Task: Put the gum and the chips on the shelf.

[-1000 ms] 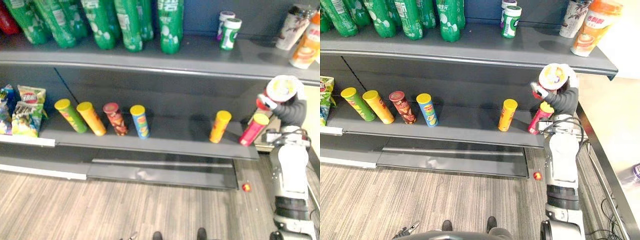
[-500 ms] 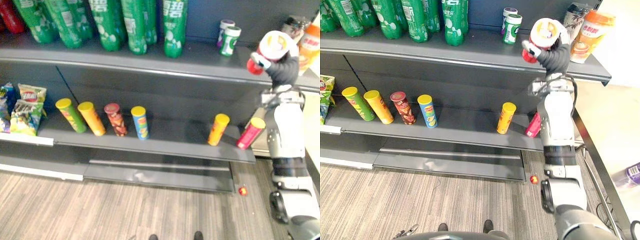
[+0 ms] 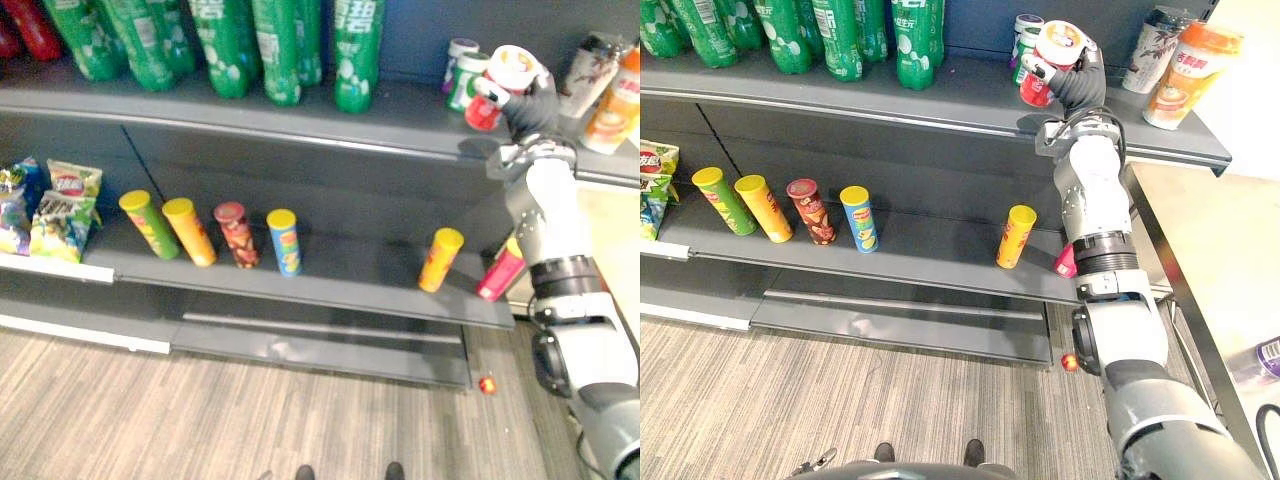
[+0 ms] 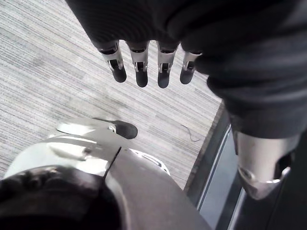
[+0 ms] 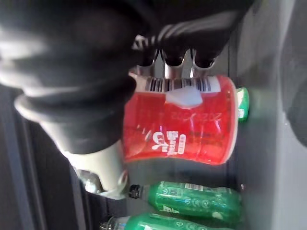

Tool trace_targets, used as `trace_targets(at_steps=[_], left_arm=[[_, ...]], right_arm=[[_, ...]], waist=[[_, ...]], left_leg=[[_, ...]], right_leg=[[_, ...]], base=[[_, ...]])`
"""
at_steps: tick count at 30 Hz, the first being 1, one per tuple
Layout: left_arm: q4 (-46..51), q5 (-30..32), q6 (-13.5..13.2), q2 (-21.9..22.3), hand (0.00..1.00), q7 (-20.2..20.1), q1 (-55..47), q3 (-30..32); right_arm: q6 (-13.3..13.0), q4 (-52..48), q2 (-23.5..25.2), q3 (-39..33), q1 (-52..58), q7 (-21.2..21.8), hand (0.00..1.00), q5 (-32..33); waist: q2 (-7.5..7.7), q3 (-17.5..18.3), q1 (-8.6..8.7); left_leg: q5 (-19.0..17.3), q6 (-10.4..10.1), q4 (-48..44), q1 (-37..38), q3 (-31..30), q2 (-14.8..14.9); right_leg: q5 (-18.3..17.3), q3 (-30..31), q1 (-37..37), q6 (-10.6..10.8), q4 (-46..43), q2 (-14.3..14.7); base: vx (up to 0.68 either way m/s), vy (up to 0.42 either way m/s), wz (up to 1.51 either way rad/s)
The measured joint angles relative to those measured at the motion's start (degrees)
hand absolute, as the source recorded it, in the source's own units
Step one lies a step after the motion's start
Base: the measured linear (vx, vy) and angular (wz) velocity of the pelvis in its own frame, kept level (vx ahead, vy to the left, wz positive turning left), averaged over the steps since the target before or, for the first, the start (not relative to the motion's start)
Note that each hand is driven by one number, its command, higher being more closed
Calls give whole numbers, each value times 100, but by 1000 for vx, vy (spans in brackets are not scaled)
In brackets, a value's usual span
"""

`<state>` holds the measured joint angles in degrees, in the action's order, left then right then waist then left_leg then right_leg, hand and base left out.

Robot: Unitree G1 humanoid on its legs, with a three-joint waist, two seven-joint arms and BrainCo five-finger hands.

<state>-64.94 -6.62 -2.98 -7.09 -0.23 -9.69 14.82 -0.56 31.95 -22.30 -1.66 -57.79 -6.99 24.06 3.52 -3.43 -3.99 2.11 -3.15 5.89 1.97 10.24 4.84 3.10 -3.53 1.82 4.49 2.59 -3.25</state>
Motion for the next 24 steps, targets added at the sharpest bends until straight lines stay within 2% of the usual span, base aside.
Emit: trace_targets(at_steps=[4, 11, 24], left_arm=[[4, -3, 8, -2, 0, 4, 66, -11], [120, -218, 9, 7, 0, 24, 162, -70], [129, -222, -9, 3, 0, 54, 252, -112]], right_arm=[[153, 303, 95, -9, -147, 0, 100, -55], [163, 760, 147, -199, -469, 5, 100, -163], [144, 1041, 304, -478, -753, 7, 100, -554]], waist=[[6, -11, -18], [16, -179, -101], [32, -317, -90]], left_leg=[[-1, -2, 0, -21, -6, 14], [16, -27, 0, -61, -35, 54], [32, -37, 0, -66, -59, 59]], right_leg=[[30, -15, 0, -41, 27, 15], [30, -70, 7, -43, 37, 51], [30, -91, 4, -43, 33, 53]], base=[[3, -2, 1], [4, -8, 2], [0, 0, 0]])
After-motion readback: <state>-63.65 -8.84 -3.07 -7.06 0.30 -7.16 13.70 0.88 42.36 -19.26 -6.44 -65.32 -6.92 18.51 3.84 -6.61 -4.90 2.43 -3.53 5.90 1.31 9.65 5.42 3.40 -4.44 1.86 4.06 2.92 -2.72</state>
